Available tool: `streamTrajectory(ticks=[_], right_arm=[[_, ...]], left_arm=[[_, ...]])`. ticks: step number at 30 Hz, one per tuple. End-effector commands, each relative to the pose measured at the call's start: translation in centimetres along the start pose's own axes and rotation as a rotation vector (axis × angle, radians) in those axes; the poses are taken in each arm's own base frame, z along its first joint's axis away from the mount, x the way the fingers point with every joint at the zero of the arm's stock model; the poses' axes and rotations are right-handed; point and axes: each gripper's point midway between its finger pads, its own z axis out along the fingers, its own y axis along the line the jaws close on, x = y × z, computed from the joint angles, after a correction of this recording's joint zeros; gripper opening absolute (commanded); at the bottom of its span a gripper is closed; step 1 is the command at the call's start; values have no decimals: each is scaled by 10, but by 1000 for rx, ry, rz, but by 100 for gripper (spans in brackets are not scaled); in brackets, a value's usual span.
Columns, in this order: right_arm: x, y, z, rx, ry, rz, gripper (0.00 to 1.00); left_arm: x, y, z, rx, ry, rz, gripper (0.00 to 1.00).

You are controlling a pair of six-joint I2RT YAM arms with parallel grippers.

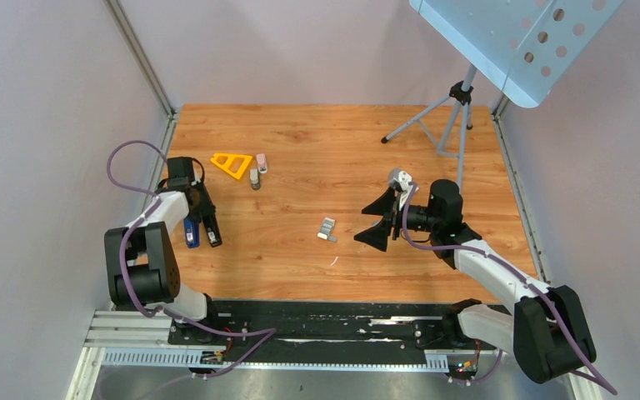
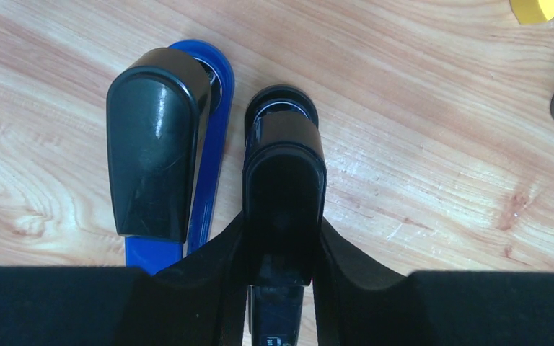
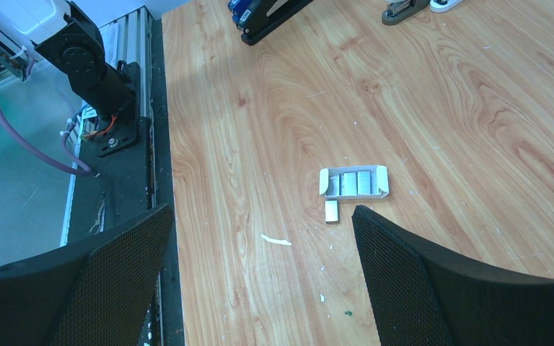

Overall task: Unload the staples from the stapler
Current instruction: Pick up the stapler from the center of the board.

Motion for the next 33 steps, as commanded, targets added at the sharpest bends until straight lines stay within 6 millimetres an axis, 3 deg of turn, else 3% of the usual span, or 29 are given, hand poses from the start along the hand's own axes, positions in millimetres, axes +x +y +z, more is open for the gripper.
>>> streamTrajectory(ticks=[1,5,13,22,27,33], right_arm=[[3,-2,-4,11,-4,-12,99],[3,-2,-4,12,-3,-11,99],[1,-2,-3,13,-7,4,99],[-6,-6,-2,39,-21,52,100],[-10,-9,-1,61,-27,78,100],[-15,-19,-1,125,-45,145,100]], left_arm=[[-9,-4,-7,30,-15,11,6],[-12,-21,-21,132,-39,31,0],[-5,-93,-61,504,-107,162,0],[9,-187,-132,872,-299,408,0],[12,-218,-163,962,-395,500,0],[20,-253,-216,1097,-558,673,0]])
